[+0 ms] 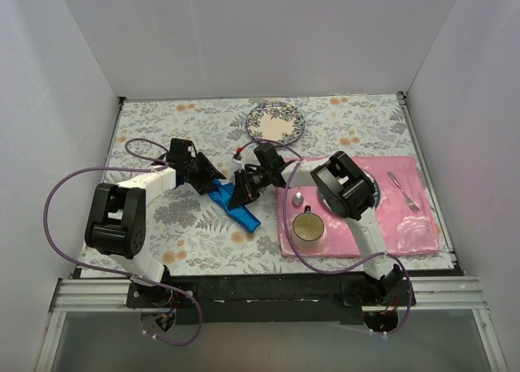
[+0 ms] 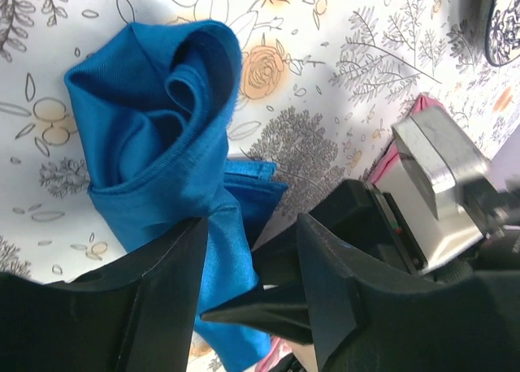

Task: Fold the napkin, place the utensils inside, and roll it up
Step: Roll the napkin with the utensil

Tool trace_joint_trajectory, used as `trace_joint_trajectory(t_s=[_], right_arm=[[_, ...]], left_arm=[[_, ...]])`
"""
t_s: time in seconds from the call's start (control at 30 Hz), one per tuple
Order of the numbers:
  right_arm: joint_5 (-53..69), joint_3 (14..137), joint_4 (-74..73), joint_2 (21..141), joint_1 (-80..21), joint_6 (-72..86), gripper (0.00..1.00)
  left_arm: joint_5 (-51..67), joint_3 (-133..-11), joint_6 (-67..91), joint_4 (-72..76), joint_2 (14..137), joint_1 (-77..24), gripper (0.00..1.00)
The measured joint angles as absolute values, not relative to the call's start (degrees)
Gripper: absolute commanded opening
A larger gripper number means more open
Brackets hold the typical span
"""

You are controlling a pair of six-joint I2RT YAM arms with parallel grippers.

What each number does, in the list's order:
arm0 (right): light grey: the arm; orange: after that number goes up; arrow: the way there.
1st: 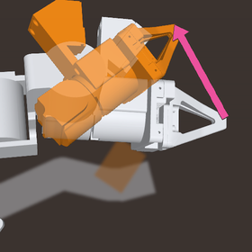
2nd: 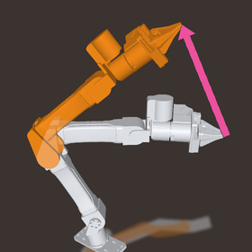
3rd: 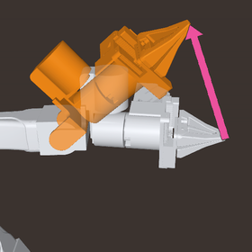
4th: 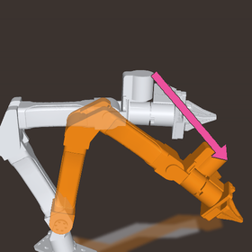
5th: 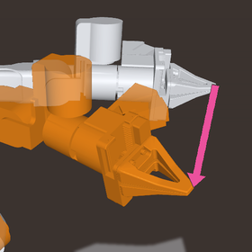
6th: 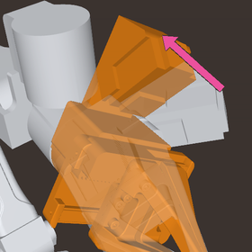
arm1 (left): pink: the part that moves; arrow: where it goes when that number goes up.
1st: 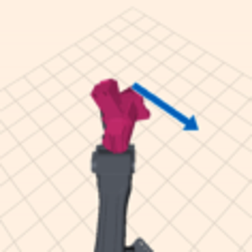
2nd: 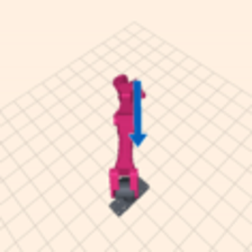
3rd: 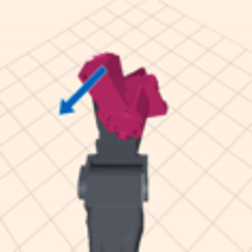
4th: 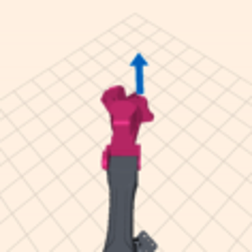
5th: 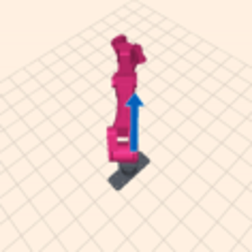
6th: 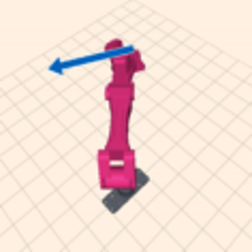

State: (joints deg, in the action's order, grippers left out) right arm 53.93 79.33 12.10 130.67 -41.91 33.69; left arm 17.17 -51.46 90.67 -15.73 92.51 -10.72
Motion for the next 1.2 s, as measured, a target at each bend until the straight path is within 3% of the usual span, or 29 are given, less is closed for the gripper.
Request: trace_joint_trajectory(t_s=[0.2, 0.33, 0.67, 1.03, 1.2], right_arm=[[49.43, 82.81, -0.27, 128.42, -42.11, 25.17, 0.53], [39.66, 85.01, -10.66, 124.14, -43.51, 17.12, 0.66], [11.88, 84.51, -16.53, 113.43, -53.93, 4.86, 0.84], [-10.33, 84.66, -16.69, 118.63, -62.96, -2.94, 0.80], [-14.72, 85.71, -16.03, 119.57, -63.53, -4.36, 0.57]], left_arm=[[17.21, -51.46, 91.05, -14.26, 94.72, -10.74, 0.47], [17.17, -51.46, 91.05, -14.11, 94.74, -10.74, 0.46], [17.02, -51.44, 91.05, -14.13, 94.74, -10.74, 0.46], [17.02, -51.35, 91.11, -14.37, 94.74, -10.72, 0.46], [16.75, -51.35, 91.18, -15.29, 94.04, -10.72, 0.49]])
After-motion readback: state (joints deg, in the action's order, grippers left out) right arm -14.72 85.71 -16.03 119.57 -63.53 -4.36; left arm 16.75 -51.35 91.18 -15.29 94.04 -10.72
